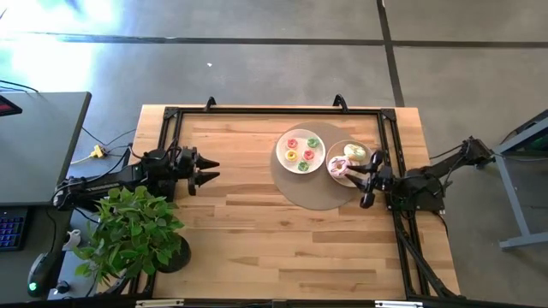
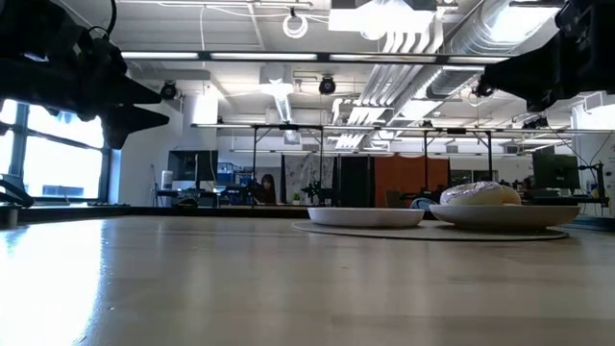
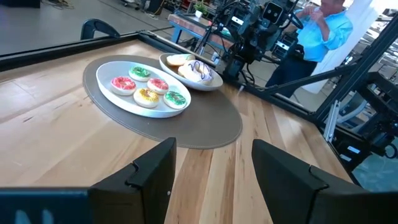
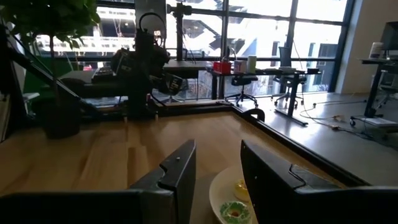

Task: Pick & Place donuts
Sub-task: Return to Home Position

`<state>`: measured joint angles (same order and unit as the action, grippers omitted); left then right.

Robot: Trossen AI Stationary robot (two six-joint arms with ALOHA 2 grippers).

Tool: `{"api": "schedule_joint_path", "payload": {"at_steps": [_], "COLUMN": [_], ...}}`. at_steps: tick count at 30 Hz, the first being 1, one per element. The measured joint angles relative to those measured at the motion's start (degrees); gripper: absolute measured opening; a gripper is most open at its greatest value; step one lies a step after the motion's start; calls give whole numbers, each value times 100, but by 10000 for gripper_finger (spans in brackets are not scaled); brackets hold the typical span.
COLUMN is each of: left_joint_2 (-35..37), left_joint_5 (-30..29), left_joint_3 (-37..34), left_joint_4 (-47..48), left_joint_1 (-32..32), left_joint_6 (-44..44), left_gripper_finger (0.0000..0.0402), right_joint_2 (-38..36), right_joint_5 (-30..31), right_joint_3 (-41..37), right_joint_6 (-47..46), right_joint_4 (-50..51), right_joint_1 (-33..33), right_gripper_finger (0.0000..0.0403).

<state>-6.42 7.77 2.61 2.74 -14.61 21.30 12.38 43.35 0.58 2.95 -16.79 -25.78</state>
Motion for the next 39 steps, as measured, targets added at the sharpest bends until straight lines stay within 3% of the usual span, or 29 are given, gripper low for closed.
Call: {"api": "schedule_joint_path", "payload": {"at_steps": [7, 15, 19, 27, 39], "left_joint_2": [0, 0, 0, 0, 0], "left_joint_5": [3, 5, 9, 20, 17], "left_joint_3": [0, -2, -2, -4, -7], "left_joint_4": [9, 13, 13, 13, 13], "left_joint_1": [0, 0, 0, 0, 0], "left_joint_6": [0, 0, 0, 0, 1], "left_gripper_finger": [209, 209, 209, 209, 209], "right_joint_2": [0, 0, 2, 2, 2], "right_joint_5": [49, 110, 72, -800, -671], "right_joint_3": [0, 0, 0, -2, -2], "right_joint_6": [-564, -275, -551, -266, -145], "right_joint_4": [664, 1174, 1138, 1175, 1204], "right_joint_1": [0, 0, 0, 0, 0], "right_gripper_finger": [124, 124, 124, 124, 124]}}
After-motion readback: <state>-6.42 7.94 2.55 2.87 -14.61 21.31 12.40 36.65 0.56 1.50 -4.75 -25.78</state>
